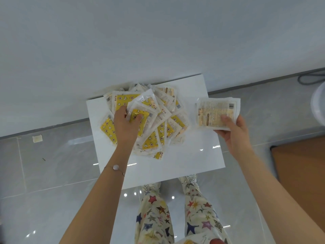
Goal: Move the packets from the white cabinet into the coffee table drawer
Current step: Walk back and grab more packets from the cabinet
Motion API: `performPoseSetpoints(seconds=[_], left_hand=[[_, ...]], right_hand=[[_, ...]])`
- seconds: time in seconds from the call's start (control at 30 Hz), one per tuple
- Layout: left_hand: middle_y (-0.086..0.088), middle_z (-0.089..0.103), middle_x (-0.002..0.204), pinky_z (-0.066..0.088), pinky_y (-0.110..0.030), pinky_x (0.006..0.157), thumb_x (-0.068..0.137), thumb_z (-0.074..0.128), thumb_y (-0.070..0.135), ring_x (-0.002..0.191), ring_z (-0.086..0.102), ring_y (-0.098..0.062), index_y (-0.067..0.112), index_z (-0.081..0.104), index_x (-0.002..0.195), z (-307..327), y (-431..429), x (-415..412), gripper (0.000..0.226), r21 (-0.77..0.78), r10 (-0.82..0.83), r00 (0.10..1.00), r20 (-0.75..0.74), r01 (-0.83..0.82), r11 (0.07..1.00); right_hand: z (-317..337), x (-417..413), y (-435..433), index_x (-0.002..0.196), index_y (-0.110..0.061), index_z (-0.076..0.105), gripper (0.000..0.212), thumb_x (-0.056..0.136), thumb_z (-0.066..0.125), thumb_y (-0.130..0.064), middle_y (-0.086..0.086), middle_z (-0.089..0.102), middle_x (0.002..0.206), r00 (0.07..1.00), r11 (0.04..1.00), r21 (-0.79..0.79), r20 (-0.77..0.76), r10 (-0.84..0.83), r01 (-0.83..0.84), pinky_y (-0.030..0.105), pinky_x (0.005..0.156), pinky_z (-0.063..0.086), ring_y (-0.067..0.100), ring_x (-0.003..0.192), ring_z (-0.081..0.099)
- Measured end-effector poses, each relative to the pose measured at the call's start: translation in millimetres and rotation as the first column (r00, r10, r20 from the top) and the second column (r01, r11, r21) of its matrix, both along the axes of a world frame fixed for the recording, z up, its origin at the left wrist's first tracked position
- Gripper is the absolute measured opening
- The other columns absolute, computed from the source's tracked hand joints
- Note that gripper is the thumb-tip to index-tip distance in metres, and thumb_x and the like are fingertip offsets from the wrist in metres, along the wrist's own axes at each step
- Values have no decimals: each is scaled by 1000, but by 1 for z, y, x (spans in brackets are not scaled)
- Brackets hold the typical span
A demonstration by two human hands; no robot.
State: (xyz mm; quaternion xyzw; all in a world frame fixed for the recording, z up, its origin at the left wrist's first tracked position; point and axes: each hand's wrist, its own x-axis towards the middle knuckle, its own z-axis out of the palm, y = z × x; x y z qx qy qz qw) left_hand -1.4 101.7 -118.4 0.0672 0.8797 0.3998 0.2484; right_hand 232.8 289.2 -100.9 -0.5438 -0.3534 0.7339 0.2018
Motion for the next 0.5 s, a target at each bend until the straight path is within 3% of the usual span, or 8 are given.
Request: performPoseSetpoints(seconds=[0.07, 0.13, 0.2, 0.27, 0.37, 0.5], left_hand=[[5, 54, 86, 44, -25, 68, 83, 69, 16, 75, 53, -6, 10, 51, 99, 8, -7, 6, 24, 37, 27, 1000, 0, -27, 999], [-2, 57, 90, 47, -32, 70, 86, 67, 17, 77, 55, -15, 6, 50, 103, 17, -14, 10, 27, 64, 88, 996, 14, -88, 994], [-1, 56, 92, 50, -34, 67, 87, 65, 16, 75, 55, -14, 8, 49, 108, 25, -22, 13, 27, 103, 146, 988, 54, -151, 983], [1, 58, 101, 55, -33, 72, 87, 64, 16, 85, 61, -15, 13, 48, 117, 34, -31, 14, 34, 157, 222, 961, 164, -248, 956], [-7, 60, 119, 55, -44, 87, 88, 66, 19, 105, 63, -24, 19, 48, 122, 50, -46, 17, 38, 238, 276, 902, 333, -364, 900], [0, 64, 110, 58, -41, 79, 94, 58, 17, 97, 66, -18, 31, 50, 114, 90, -57, 27, 26, 313, 321, 783, 532, -534, 786]], right_hand=[[8, -4, -1, 119, -15, 57, 32, 87, 60, -14, 6, 68, 113, 998, 998, -11, -2, 64, -64, 35, 77, 59, 23, 101, 69], [16, -10, -3, 114, -17, 59, 26, 88, 61, -15, 6, 70, 108, 989, 989, -17, 15, 145, -144, 35, 73, 60, 26, 99, 69], [23, -19, -7, 109, -18, 60, 21, 88, 62, -14, 5, 71, 103, 977, 978, -18, 32, 211, -210, 39, 74, 60, 28, 98, 70], [31, -29, -12, 110, -16, 58, 22, 89, 62, -13, 6, 71, 103, 963, 965, -21, 51, 263, -263, 41, 74, 60, 28, 96, 70], [47, -45, -22, 110, -19, 56, 22, 89, 63, -13, 7, 69, 104, 939, 941, -9, 57, 338, -338, 39, 71, 60, 25, 91, 71], [84, -63, -32, 115, -17, 54, 27, 90, 64, -13, 8, 68, 105, 904, 904, -6, 15, 428, -428, 40, 68, 60, 25, 89, 72]])
